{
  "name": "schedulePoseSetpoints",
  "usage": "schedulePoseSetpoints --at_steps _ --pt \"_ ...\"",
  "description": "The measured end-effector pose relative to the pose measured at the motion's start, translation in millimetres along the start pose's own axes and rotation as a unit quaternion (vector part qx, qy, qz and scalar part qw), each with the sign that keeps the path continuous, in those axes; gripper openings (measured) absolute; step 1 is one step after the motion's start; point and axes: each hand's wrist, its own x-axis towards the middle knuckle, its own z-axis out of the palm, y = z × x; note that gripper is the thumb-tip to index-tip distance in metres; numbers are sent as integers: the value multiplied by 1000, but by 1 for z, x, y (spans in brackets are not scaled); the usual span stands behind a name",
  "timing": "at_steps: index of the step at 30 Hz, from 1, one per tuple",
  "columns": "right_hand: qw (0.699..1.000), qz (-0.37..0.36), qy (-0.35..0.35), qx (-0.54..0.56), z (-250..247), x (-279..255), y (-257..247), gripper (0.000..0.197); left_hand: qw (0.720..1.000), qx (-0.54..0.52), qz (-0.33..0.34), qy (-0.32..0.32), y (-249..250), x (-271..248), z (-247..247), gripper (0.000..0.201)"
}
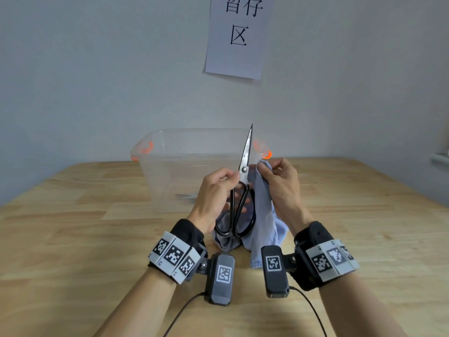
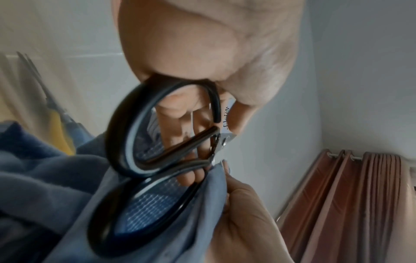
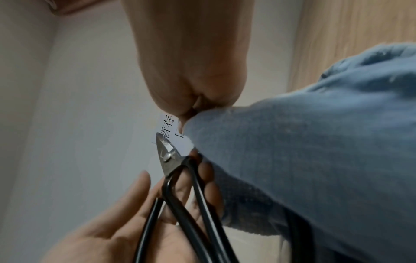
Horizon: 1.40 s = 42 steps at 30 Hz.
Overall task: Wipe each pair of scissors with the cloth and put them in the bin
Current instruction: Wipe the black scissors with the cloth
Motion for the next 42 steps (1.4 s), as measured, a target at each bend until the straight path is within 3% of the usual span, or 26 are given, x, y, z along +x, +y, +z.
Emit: schedulePoseSetpoints --at_steps 2,5,7,10,14,18,21,23,27,32,34,38,42 --pt "997 0 -2 -81 -4 -3 5 23 1000 12 3 -2 -1 -3 -2 18" --pt "964 13 -51 -259 -13 -6 6 27 999 35 8 -3 4 -9 -7 14" --pt "953 39 -62 -293 -18 -8 -3 25 999 48 8 -6 9 -15 -9 18" --pt "966 85 -65 -234 -21 -17 -19 24 997 73 2 1 19 -28 -9 26" --pt "982 148 -60 -104 -19 -35 -32 31 998 65 -5 2 30 -45 -3 20" --pt "976 212 -50 9 -24 -58 -39 26 998 55 -30 -3 34 -64 -2 18" --pt "969 223 -8 109 -24 -65 -50 27 995 82 -46 -29 40 -75 -3 20" --pt "960 220 -23 173 -20 -71 -61 28 993 102 -51 -35 42 -82 -4 17" --pt "969 198 -88 121 -11 -82 -69 22 991 115 -62 -36 42 -87 0 21" --pt "983 152 -86 49 -8 -88 -53 25 990 114 -60 -52 36 -90 4 14" --pt "981 162 -93 47 -7 -87 -51 22 990 121 -55 -54 35 -89 4 15" --pt "961 199 -182 65 -15 -88 -59 26 988 127 -58 -69 35 -84 4 16" --pt "975 179 -131 9 -14 -83 -50 29 976 170 -97 -92 36 -79 3 13"
